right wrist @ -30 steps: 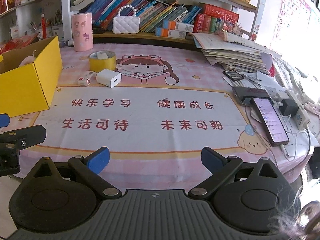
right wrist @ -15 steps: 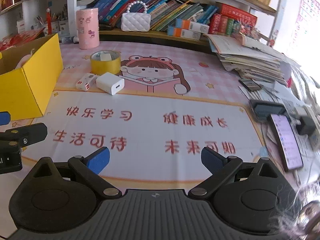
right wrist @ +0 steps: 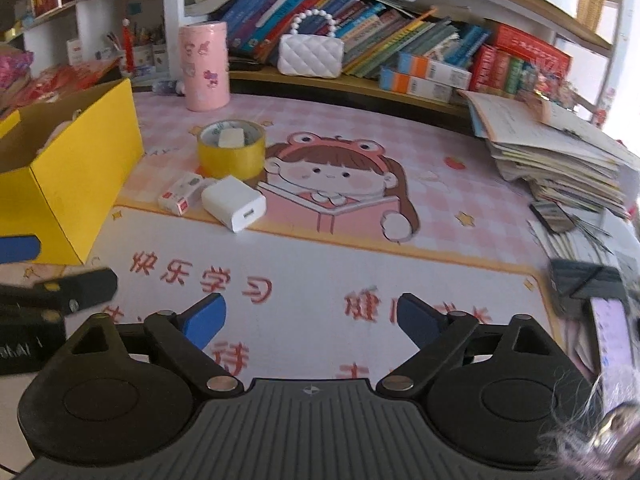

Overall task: Organize objects
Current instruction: 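Grasp the white charger with right gripper while left grasps white-red small box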

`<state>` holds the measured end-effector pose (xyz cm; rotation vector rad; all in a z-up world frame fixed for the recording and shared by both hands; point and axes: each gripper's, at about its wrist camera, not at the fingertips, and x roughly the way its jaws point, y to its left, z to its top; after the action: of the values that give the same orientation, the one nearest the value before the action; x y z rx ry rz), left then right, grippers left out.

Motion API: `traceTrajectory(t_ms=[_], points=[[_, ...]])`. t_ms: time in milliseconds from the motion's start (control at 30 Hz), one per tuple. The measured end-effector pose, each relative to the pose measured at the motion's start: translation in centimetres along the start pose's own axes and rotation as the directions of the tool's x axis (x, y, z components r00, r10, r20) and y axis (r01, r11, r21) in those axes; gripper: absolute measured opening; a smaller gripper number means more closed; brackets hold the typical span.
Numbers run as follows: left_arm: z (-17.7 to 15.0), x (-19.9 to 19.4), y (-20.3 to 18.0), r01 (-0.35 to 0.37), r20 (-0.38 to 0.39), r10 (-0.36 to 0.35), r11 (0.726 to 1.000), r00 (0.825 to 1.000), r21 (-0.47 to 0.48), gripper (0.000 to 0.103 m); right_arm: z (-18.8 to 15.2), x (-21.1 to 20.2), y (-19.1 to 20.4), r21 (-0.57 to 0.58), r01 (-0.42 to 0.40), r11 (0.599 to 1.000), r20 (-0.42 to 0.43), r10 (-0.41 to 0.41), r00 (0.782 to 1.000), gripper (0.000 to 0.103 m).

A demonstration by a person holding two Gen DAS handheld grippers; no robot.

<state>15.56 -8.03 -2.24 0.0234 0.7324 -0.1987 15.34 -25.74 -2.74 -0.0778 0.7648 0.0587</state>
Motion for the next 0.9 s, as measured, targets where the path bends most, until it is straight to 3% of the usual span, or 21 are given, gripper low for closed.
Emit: traceTrajectory(t_ms=[300, 500, 667, 900], points=[[0.5, 1.9, -1.0, -0.041, -0.042, 0.041, 0.999, 0.998, 0.004, 0.090, 2.8, 3.7, -1.1, -0.073, -0.113, 0.991, 0.028, 0.115, 0.993, 0.083], [1.2, 3.2, -1.7, -0.075, -0.059, 0.077, 0.997, 0.995, 0.035, 0.090, 5.8, 7.1, -0.9, -0.165, -0.255, 0.953, 0.032, 0.264, 0.964, 0.072], [1.5, 4.1, -2.1, -0.096, -0.074, 0.099, 0.994, 0.992, 0.044, 0.090, 7.6, 10.6, 0.4, -0.258, -0.353, 0.900, -0.026, 0.358, 0.933, 0.065], [1.8, 4.9, -2.5, -0.118, -0.095, 0.122, 0.992, 0.988, 0.055, 0.090, 8.1, 14.4, 2.1, -0.313, -0.398, 0.863, -0.111, 0.383, 0.917, 0.060]])
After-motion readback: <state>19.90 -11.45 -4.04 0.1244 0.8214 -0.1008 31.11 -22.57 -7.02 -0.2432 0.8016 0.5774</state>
